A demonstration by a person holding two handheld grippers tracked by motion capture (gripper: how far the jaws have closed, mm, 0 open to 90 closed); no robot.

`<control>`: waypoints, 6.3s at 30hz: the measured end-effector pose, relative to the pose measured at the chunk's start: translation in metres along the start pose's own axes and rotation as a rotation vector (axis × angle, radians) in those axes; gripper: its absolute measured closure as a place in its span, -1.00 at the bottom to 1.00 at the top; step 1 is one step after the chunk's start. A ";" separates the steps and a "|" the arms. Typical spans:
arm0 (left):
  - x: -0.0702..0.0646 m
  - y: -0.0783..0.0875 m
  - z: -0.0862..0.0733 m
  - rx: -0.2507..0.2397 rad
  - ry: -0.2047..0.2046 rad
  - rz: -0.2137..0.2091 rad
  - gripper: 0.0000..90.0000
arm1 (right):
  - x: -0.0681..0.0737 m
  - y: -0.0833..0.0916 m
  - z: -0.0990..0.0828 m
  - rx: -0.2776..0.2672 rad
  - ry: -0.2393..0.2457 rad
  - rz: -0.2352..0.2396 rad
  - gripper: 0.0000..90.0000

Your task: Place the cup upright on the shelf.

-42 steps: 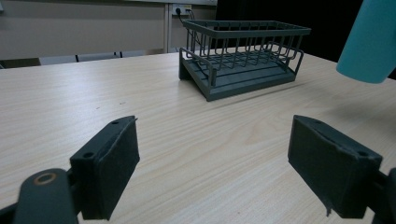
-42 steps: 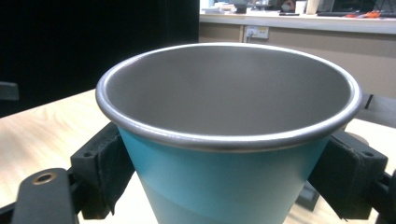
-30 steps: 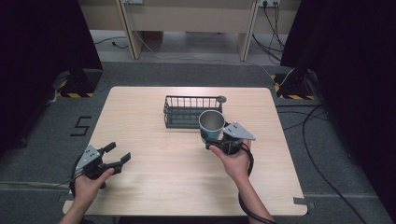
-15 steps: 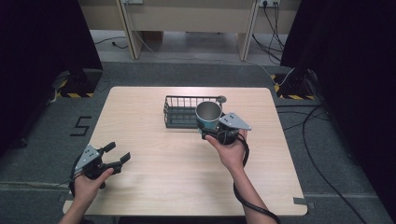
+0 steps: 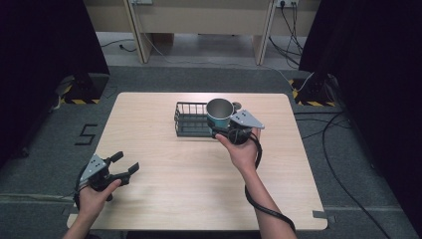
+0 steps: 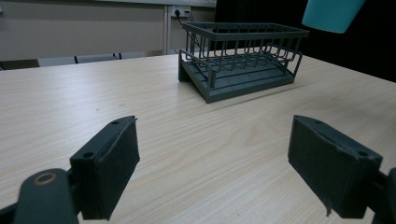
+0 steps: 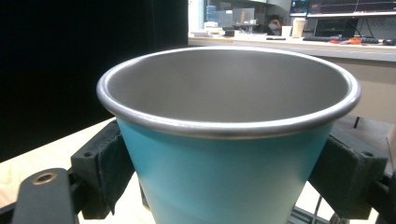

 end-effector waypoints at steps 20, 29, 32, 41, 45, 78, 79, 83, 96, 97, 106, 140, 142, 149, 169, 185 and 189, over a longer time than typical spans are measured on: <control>-0.001 -0.001 0.001 -0.004 -0.001 -0.005 -0.66 | -0.006 -0.039 0.021 0.004 -0.016 -0.027 -0.64; -0.001 -0.001 0.001 -0.006 -0.001 -0.006 -0.66 | -0.009 -0.059 0.023 0.023 -0.023 -0.044 -0.64; -0.001 -0.001 0.001 -0.008 -0.001 -0.007 -0.66 | -0.011 -0.068 0.024 0.036 -0.025 -0.052 -0.64; 0.000 0.000 0.001 -0.012 0.000 -0.007 -0.66 | -0.016 -0.088 0.021 0.075 -0.039 -0.076 -0.64; 0.000 -0.001 0.001 -0.012 0.000 -0.008 -0.66 | -0.018 -0.094 0.019 0.086 -0.052 -0.085 -0.64; 0.000 0.000 0.002 -0.014 0.000 -0.011 -0.66 | -0.024 -0.117 -0.007 0.220 -0.070 -0.171 -0.64; 0.000 -0.001 0.002 -0.014 0.000 -0.011 -0.66 | -0.024 -0.117 -0.008 0.228 -0.071 -0.173 -0.64; 0.000 -0.001 0.002 -0.014 -0.001 -0.012 -0.66 | -0.023 -0.118 -0.011 0.239 -0.072 -0.173 -0.64; 0.000 -0.001 0.002 -0.014 0.001 -0.013 -0.66 | -0.023 -0.120 -0.020 0.271 -0.077 -0.175 -0.65; 0.000 -0.001 0.002 -0.014 0.001 -0.013 -0.66 | -0.023 -0.120 -0.020 0.271 -0.077 -0.175 -0.65; -0.001 -0.002 0.001 -0.012 0.003 -0.015 -0.66 | -0.022 -0.119 -0.021 0.276 -0.069 -0.170 -0.65; -0.001 -0.002 0.001 -0.010 -0.001 -0.016 -0.66 | -0.020 -0.072 -0.016 0.260 -0.087 -0.123 -0.68; -0.002 -0.002 0.001 -0.010 -0.001 -0.016 -0.66 | -0.020 -0.067 -0.016 0.262 -0.088 -0.123 -0.68; -0.002 -0.002 0.001 -0.010 -0.001 -0.015 -0.66 | -0.021 -0.057 -0.020 0.268 -0.088 -0.123 -0.68; -0.002 -0.002 0.001 -0.005 -0.008 -0.014 -0.66 | -0.019 -0.017 -0.025 0.252 -0.070 -0.119 -0.67; -0.003 -0.003 0.001 -0.004 -0.008 -0.013 -0.66 | -0.021 0.007 -0.035 0.265 -0.070 -0.125 -0.66; -0.003 -0.003 0.001 -0.003 -0.008 -0.012 -0.66 | -0.021 0.012 -0.035 0.265 -0.065 -0.126 -0.66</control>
Point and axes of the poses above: each handheld gripper's, and its own axes: y roughly backward along the jaws, z roughly out of its top, x roughly to its left, the point moved 1 cm from there along -y, roughly forward along the jaws, and after that the axes turned 5 degrees about -y, right-handed, at the moved point
